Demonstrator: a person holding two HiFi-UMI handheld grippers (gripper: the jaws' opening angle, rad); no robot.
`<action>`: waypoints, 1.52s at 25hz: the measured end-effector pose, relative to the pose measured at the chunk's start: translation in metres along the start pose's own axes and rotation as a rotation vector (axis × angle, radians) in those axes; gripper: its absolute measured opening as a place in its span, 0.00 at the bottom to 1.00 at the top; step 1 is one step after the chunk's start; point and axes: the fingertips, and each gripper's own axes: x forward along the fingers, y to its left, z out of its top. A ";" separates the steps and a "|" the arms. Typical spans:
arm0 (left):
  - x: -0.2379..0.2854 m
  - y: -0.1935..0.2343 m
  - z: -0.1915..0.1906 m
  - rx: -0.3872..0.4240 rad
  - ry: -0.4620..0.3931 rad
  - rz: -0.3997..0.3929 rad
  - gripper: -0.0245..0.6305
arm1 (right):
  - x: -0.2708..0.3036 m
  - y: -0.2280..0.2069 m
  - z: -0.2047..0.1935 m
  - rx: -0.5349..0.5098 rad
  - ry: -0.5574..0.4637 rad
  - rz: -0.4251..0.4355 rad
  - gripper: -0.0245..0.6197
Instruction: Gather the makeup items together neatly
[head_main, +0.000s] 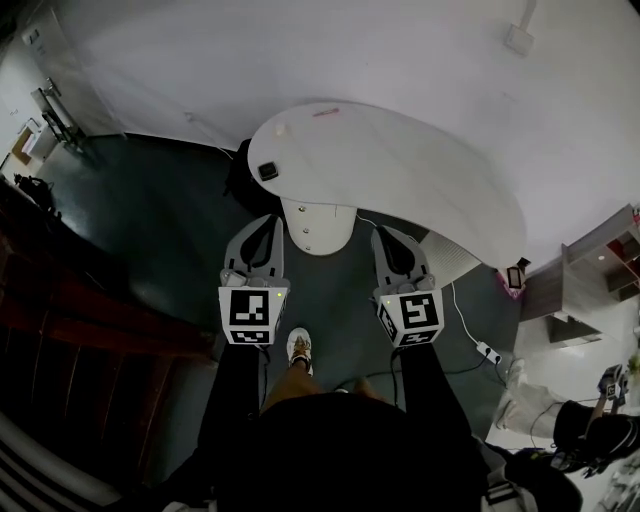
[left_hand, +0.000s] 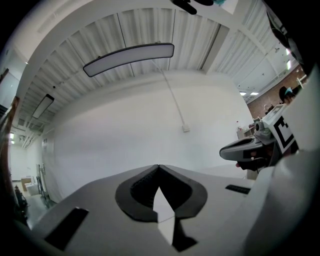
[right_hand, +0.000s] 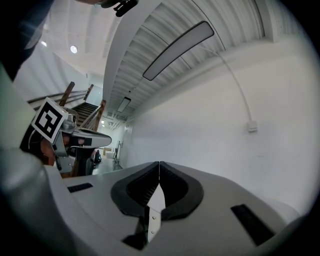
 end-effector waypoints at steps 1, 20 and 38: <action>0.008 0.008 0.000 -0.001 -0.002 -0.002 0.06 | 0.011 -0.001 0.001 -0.002 0.001 -0.002 0.08; 0.125 0.131 -0.020 0.013 -0.050 -0.115 0.06 | 0.178 0.008 0.011 -0.009 -0.002 -0.108 0.08; 0.168 0.168 -0.055 -0.042 -0.013 -0.114 0.06 | 0.239 0.010 -0.001 -0.050 0.044 -0.082 0.08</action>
